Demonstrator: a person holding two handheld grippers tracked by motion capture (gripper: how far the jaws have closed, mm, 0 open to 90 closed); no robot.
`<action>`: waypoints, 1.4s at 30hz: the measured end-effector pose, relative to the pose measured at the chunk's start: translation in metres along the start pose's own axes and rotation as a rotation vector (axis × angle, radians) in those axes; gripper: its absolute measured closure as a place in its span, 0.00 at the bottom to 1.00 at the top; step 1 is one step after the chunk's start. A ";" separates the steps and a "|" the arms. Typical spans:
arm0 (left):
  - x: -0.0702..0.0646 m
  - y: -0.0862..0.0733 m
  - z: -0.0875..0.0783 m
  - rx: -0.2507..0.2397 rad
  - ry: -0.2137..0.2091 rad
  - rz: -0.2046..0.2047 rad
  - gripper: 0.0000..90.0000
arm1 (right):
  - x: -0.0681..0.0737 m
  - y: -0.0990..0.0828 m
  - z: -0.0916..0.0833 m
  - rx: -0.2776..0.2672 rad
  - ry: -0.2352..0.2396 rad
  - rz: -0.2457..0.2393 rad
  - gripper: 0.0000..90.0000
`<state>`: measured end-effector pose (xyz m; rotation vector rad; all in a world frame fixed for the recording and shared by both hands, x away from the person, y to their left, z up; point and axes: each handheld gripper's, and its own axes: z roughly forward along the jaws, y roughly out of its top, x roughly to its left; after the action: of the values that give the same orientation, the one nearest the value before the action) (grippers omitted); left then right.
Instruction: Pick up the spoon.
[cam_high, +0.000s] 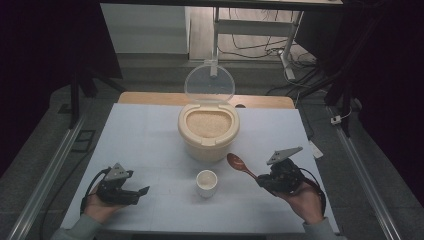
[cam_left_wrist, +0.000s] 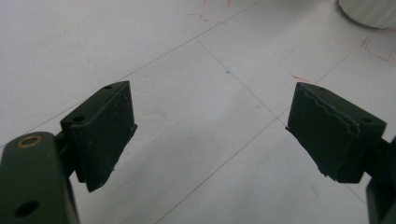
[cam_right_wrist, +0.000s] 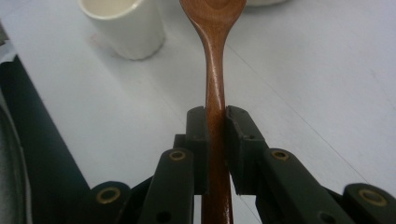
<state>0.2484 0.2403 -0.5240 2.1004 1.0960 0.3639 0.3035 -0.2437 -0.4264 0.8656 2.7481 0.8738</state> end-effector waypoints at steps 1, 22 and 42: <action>0.000 0.000 0.000 0.000 0.000 -0.001 0.16 | 0.001 0.001 0.000 0.001 0.003 -0.004 0.88; 0.000 0.001 0.001 0.004 -0.002 -0.003 0.16 | 0.021 0.025 0.016 -0.019 0.072 -0.113 0.88; 0.001 0.001 0.000 0.001 -0.007 -0.004 0.16 | 0.042 0.069 0.036 -0.007 0.115 -0.252 0.88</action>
<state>0.2494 0.2403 -0.5236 2.0991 1.0962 0.3534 0.3125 -0.1560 -0.4149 0.4655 2.8651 0.9077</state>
